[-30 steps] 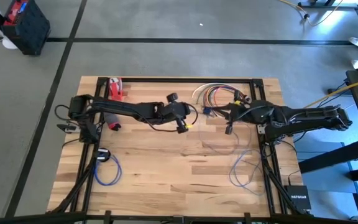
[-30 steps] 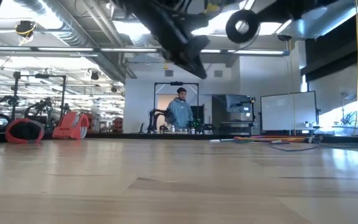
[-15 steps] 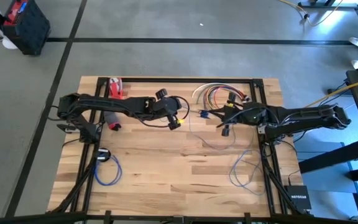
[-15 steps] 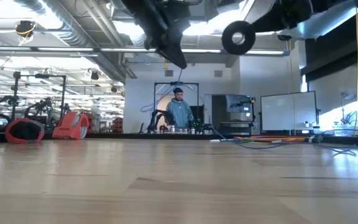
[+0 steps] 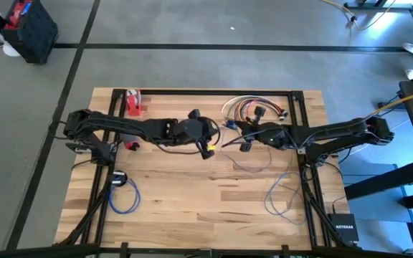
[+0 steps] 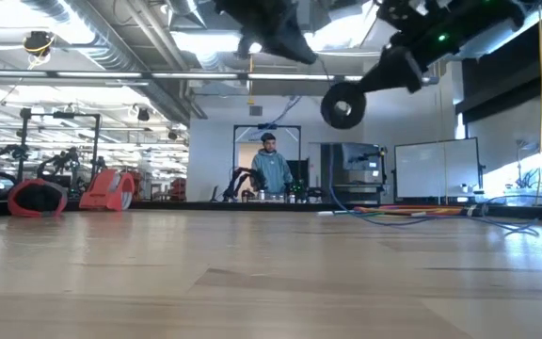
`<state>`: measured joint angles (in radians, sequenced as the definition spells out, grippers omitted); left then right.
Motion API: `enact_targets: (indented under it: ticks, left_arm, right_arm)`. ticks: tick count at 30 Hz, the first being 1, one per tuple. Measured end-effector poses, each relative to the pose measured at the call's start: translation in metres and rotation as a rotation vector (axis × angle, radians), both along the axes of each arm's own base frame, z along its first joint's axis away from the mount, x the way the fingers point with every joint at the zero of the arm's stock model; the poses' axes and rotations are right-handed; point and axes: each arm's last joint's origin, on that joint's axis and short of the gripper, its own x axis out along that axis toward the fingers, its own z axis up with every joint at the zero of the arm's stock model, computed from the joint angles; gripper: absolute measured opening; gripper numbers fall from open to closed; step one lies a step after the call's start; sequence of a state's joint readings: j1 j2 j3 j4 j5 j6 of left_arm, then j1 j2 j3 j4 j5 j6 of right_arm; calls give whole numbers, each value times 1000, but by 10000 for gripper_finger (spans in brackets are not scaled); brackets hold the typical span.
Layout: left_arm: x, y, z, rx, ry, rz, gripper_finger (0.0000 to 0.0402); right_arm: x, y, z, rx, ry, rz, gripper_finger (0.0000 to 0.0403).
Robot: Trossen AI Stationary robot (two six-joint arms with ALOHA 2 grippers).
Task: Coil cords
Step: Coil the blue cable wire on the black spool
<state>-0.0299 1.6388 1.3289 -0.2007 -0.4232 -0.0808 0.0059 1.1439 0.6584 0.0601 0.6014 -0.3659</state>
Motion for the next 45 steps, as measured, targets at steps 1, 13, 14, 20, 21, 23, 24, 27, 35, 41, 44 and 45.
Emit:
enact_targets:
  ticks: [1, 13, 14, 20, 21, 23, 24, 27, 35, 41, 44, 45]
  left_arm:
    - [4, -2, -2, 1, -15, -8, 1]
    - [32, -1, -30, 20, -66, -16, 1]
    - [32, 0, -30, 20, -66, -11, 1]
    - [37, 6, -38, 24, -60, 9, 1]
    - [37, 7, -38, 25, -58, 11, 1]
    - [38, 8, -39, 27, -55, 14, 1]
    - [38, 9, -40, 27, -55, 17, 1]
    - [38, 12, -40, 29, -53, 23, 1]
    - [39, 9, -38, 69, -39, -7, 1]
    - [38, 3, -43, 69, -5, -30, 9]
    - [36, 0, -53, 49, 60, -35, 36]
    - [35, 0, -56, 43, 84, -32, 48]
  right_arm:
    - [3, 0, -1, -4, -10, -6, 1]
    - [22, 1, 5, 2, -202, 26, 1]
    - [21, 1, 9, 7, -231, 42, 1]
    - [13, 3, 32, 24, -383, 113, 1]
    - [11, 4, 35, 29, -400, 126, 1]
    - [7, 4, 41, 44, -436, 151, 1]
    - [5, 4, 44, 51, -453, 159, 1]
    - [-4, 5, 50, 56, -472, 172, 1]
    - [-25, 5, 66, 58, -509, 198, 1]
    - [-30, 5, 64, 62, -464, 195, 1]
    - [-31, 5, 69, 59, -483, 189, 1]
    - [-31, 5, 69, 60, -477, 193, 1]
